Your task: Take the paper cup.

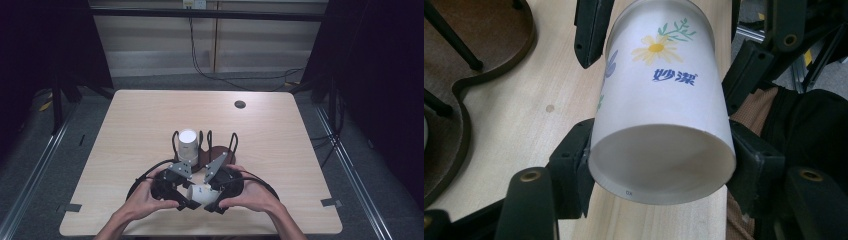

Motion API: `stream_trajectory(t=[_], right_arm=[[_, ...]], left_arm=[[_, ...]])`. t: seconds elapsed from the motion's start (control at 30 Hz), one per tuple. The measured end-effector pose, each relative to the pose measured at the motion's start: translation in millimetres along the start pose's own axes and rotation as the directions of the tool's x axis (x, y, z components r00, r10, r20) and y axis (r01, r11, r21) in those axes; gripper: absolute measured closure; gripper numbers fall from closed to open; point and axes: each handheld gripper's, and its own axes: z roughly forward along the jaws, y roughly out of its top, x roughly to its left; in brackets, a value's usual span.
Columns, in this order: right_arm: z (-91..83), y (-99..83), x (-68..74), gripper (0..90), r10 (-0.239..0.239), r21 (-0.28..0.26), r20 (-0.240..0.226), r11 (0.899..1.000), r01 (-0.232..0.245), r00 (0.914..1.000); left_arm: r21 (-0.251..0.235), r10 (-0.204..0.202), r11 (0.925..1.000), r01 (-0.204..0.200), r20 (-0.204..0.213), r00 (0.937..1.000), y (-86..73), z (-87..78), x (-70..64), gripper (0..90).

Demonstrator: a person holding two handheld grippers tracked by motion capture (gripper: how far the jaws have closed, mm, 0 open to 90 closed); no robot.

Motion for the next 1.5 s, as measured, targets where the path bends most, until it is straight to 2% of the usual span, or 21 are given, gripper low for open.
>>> stream_trajectory(t=[0.17, 0.2, 0.3, 0.37, 0.43, 0.63, 0.77, 0.8, 0.9, 1.07, 1.1, 1.13, 1.27, 1.3, 1.37, 1.4, 1.43, 1.5], right_arm=[[-5.1, -2.5, -2.7, 15.3, 0.019, -0.036, 0.002, 0.999, -0.019, 0.9998], [-9.0, -4.1, -3.8, 15.3, 0.033, -0.061, -0.015, 0.998, -0.033, 0.9994], [-12.9, -5.4, -5.1, 15.1, 0.032, -0.081, 0.002, 0.996, -0.032, 0.9995], [-19.0, -7.7, -7.0, 14.6, 0.056, -0.119, 0.007, 0.991, -0.055, 0.9984], [-22.7, -9.5, -8.7, 14.5, 0.063, -0.137, 0.013, 0.989, -0.060, 0.9979], [-29.1, -16.1, -10.8, 14.4, 0.086, -0.176, 0.003, 0.981, -0.084, 0.9963], [-31.7, -19.6, -13.1, 14.4, 0.107, -0.205, 0.007, 0.973, -0.104, 0.9942], [-34.8, -22.2, -14.3, 14.4, 0.123, -0.232, -0.003, 0.965, -0.120, 0.9924], [-38.1, -24.6, -15.5, 14.8, 0.125, -0.255, 0.002, 0.959, -0.120, 0.9922], [-40.9, -30.6, -18.0, 14.7, 0.145, -0.303, -0.016, 0.942, -0.143, 0.9893], [-41.2, -33.5, -18.8, 14.7, 0.157, -0.321, -0.023, 0.934, -0.156, 0.9874], [-41.5, -35.0, -19.4, 14.6, 0.161, -0.329, -0.021, 0.931, -0.159, 0.9867], [-43.5, -41.0, -22.4, 14.5, 0.190, -0.377, -0.042, 0.906, -0.192, 0.9808], [-43.5, -41.0, -22.4, 14.5, 0.190, -0.377, -0.042, 0.906, -0.192, 0.9808], [-44.6, -42.6, -23.5, 14.3, 0.202, -0.400, -0.048, 0.893, -0.204, 0.9782], [-45.0, -44.2, -23.7, 15.0, 0.202, -0.423, -0.062, 0.882, -0.209, 0.9775], [-44.7, -45.4, -23.7, 16.0, 0.201, -0.434, -0.072, 0.876, -0.212, 0.9770], [-43.4, -47.6, -23.3, 16.6, 0.199, -0.444, -0.086, 0.870, -0.216, 0.9763]], left_arm=[[-0.026, -0.018, 0.9995, 0.018, -0.004, 0.9998, -1.5, -3.4, 0.0, 37.1], [-0.034, -0.021, 0.9992, 0.021, -0.007, 0.9997, -2.6, -5.3, 0.5, 37.1], [-0.039, -0.024, 0.9989, 0.024, -0.007, 0.9997, -3.4, -7.0, 1.1, 37.1], [-0.052, -0.038, 0.9979, 0.038, -0.006, 0.9993, -4.6, -8.2, 1.0, 37.1], [-0.052, -0.032, 0.9981, 0.032, -0.004, 0.9995, -5.1, -9.4, 1.4, 37.1], [-0.077, -0.042, 0.9962, 0.041, -0.013, 0.9990, -6.9, -13.5, 3.7, 37.1], [-0.072, -0.043, 0.9965, 0.042, -0.013, 0.9990, -8.3, -12.8, 5.4, 37.1], [-0.070, -0.049, 0.9964, 0.048, -0.013, 0.9987, -9.5, -11.7, 5.9, 37.1], [-0.074, -0.049, 0.9961, 0.048, -0.012, 0.9987, -10.6, -12.1, 6.8, 37.0], [-0.104, -0.052, 0.9933, 0.050, -0.017, 0.9985, -12.4, -15.9, 8.4, 37.0], [-0.115, -0.054, 0.9920, 0.051, -0.023, 0.9983, -13.0, -17.8, 9.0, 37.0], [-0.119, -0.055, 0.9915, 0.052, -0.025, 0.9982, -13.1, -19.0, 9.2, 37.0], [-0.156, -0.080, 0.9847, 0.078, -0.009, 0.9968, -15.0, -22.0, 10.7, 37.0], [-0.156, -0.080, 0.9847, 0.078, -0.009, 0.9968, -15.0, -22.0, 10.7, 37.0], [-0.172, -0.089, 0.9813, 0.086, -0.007, 0.9960, -15.8, -22.5, 10.8, 37.0], [-0.184, -0.096, 0.9784, 0.094, -0.002, 0.9954, -16.6, -22.6, 10.5, 36.9], [-0.189, -0.096, 0.9775, 0.093, -0.006, 0.9954, -17.0, -22.6, 10.2, 36.9], [-0.198, -0.097, 0.9757, 0.094, -0.008, 0.9953, -17.3, -22.9, 10.2, 36.9]])
